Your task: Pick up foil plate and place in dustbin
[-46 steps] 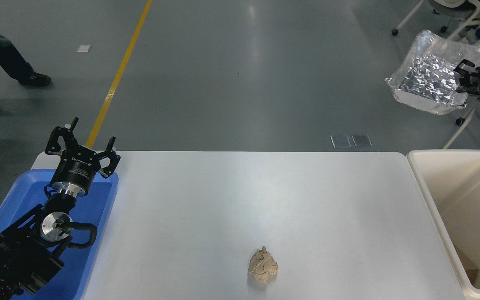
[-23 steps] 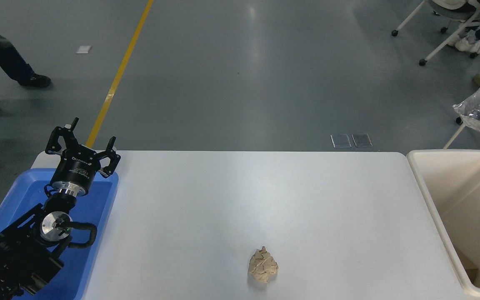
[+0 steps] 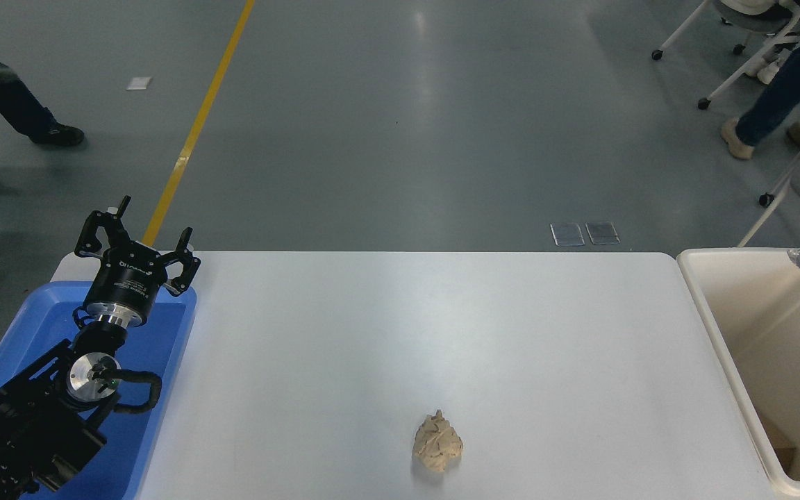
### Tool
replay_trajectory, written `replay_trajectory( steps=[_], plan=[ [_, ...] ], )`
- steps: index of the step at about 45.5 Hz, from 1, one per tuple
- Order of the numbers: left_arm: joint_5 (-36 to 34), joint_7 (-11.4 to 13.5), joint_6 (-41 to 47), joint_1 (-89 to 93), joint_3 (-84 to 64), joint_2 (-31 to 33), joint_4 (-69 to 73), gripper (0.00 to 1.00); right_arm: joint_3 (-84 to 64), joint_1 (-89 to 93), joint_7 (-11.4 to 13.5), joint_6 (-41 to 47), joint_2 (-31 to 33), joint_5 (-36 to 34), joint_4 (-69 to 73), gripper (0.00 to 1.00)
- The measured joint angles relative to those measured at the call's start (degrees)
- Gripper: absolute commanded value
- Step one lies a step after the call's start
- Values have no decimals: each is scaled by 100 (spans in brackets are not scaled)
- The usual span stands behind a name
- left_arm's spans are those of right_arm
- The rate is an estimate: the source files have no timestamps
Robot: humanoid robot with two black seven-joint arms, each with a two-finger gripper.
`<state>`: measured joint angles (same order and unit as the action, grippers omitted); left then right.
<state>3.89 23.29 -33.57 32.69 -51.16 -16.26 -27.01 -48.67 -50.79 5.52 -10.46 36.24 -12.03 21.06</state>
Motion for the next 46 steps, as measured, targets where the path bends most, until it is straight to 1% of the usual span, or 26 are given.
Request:
replay_trajectory(
  steps=[12, 27, 29, 33, 34, 46],
  plan=[
    [-3, 0, 0, 0, -2, 0, 0, 99, 599, 856, -10, -228, -297, -3, -364, 0],
    [-3, 0, 0, 0, -3, 0, 0, 99, 1051, 1372, -17, -434, -580, -8, -472, 0],
    [-3, 0, 0, 0, -3, 0, 0, 99, 1089, 1409, -17, -449, -603, -8, -486, 24],
    [-3, 0, 0, 0, -3, 0, 0, 99, 1126, 1446, -17, -464, -638, -8, -491, 86],
    [-3, 0, 0, 0, -3, 0, 0, 99, 1132, 1452, -17, -465, -644, -8, -494, 100],
    [-3, 0, 0, 0, -3, 0, -2, 99, 1178, 1401, -19, -482, -690, 5, -500, 100]
  ],
)
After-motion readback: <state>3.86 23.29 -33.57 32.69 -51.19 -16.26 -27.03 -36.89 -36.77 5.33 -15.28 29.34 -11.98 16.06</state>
